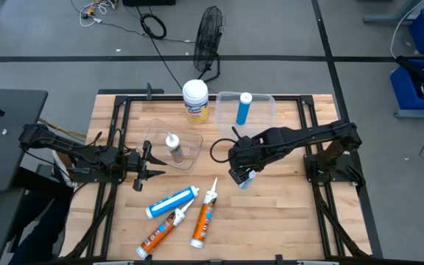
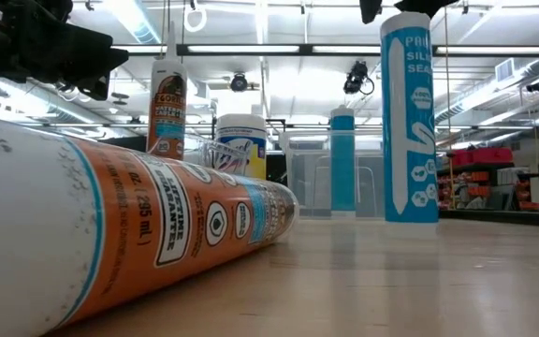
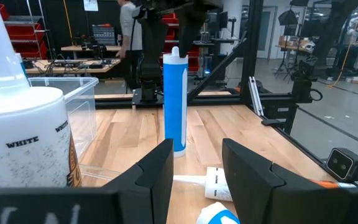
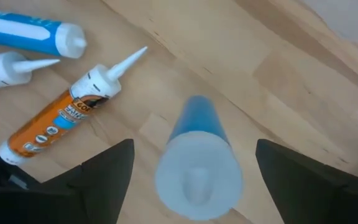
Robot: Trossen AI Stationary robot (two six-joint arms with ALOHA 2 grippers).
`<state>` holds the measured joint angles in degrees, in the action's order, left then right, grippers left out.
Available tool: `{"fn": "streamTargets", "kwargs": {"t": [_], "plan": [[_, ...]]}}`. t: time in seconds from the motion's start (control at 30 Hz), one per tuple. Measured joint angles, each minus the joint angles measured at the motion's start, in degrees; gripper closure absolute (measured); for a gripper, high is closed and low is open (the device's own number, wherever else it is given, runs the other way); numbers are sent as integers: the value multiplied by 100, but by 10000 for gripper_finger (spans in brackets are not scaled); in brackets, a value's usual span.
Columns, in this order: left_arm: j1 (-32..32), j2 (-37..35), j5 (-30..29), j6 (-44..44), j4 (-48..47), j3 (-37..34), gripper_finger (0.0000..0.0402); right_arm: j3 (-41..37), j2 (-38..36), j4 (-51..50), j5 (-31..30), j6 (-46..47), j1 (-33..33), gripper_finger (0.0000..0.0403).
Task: Pick & place silicon tubes, Sealant and Lysol wipes
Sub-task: Put the right blue sealant into the top transparent bin
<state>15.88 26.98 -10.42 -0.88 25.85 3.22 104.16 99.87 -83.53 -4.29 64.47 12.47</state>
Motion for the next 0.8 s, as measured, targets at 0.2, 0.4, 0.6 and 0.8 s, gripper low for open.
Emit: {"fn": "streamTargets", "kwargs": {"t": [0.2,0.4,0.6,0.8], "plan": [[-1,0,0,1,0,1,259,-2,134,-110,170,4,0,62],[0,2,0,1,0,2,259,-2,134,-250,336,126,2,62],[-1,1,0,0,0,0,259,-2,134,-305,380,186,25,62],[-1,0,0,1,0,0,259,-2,169,-289,376,240,98,84]]}}
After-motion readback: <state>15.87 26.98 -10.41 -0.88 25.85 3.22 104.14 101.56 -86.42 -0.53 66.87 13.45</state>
